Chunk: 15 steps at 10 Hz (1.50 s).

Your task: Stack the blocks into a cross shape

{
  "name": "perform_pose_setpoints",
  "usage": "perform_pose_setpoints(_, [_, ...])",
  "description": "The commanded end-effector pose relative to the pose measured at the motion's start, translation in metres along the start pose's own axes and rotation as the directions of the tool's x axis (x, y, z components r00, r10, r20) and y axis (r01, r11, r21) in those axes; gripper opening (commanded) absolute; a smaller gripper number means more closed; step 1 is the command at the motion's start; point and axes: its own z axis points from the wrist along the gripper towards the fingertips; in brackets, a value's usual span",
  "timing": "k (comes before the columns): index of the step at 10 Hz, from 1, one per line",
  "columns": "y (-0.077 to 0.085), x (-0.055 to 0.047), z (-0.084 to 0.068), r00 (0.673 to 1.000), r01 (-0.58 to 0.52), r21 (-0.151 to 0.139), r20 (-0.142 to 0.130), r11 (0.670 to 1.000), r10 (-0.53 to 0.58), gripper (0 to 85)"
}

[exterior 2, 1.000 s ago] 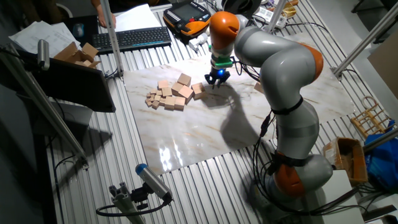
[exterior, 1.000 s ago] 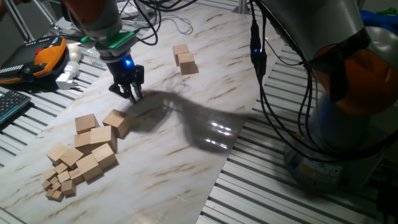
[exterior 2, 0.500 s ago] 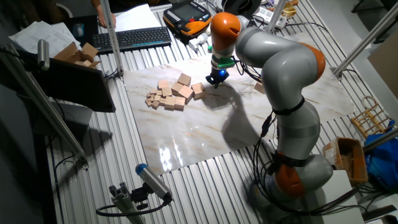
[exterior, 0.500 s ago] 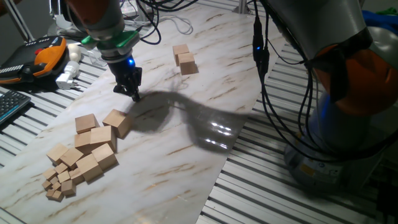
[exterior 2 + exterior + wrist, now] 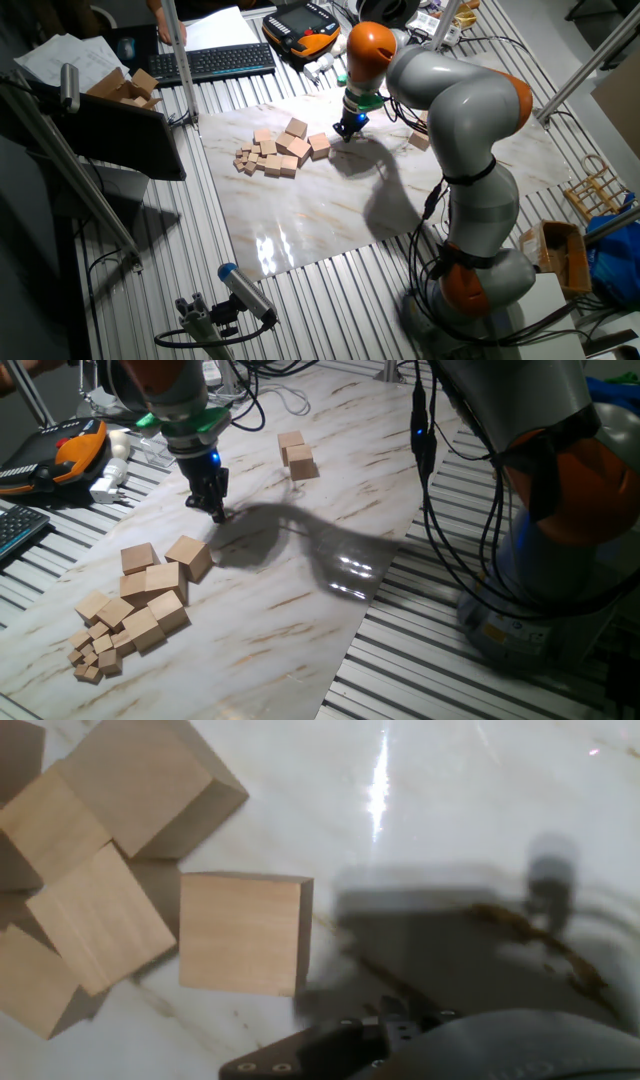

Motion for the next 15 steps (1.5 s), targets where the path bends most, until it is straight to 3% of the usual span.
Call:
perform_pose_setpoints(1, [0.0,0.0,0.0,1.0,-0.01,0.001,-0.014,1.0,0.01,17.0])
perform_pose_setpoints(2, [0.008,-0.002,-0.005,0.999,-0.032,0.004,-0.023,0.999,0.032,34.0])
perform_pose_setpoints(5, [0.054,-0.017,-0.025,0.997,-0.082,0.0,-0.01,0.997,0.082,34.0])
perform_pose_setpoints(6, [0.068,-0.019,-0.026,0.994,-0.108,0.015,-0.003,0.994,0.108,51.0])
perform_pose_setpoints(7, [0.08,-0.022,-0.026,0.991,-0.134,0.026,0.004,0.991,0.134,51.0])
perform_pose_setpoints(8, [0.085,-0.026,-0.024,0.989,-0.147,0.029,0.004,0.989,0.147,51.0])
perform_pose_setpoints(10, [0.084,-0.036,-0.016,0.987,-0.162,-0.004,0.009,0.987,0.162,51.0])
perform_pose_setpoints(13, [0.079,-0.047,-0.007,0.984,-0.174,0.004,0.031,0.985,0.174,51.0])
perform_pose_setpoints(14, [0.079,-0.05,-0.005,0.982,-0.182,0.004,0.047,0.983,0.181,68.0])
perform_pose_setpoints(15, [0.079,-0.051,-0.004,0.979,-0.195,0.006,0.059,0.981,0.195,68.0])
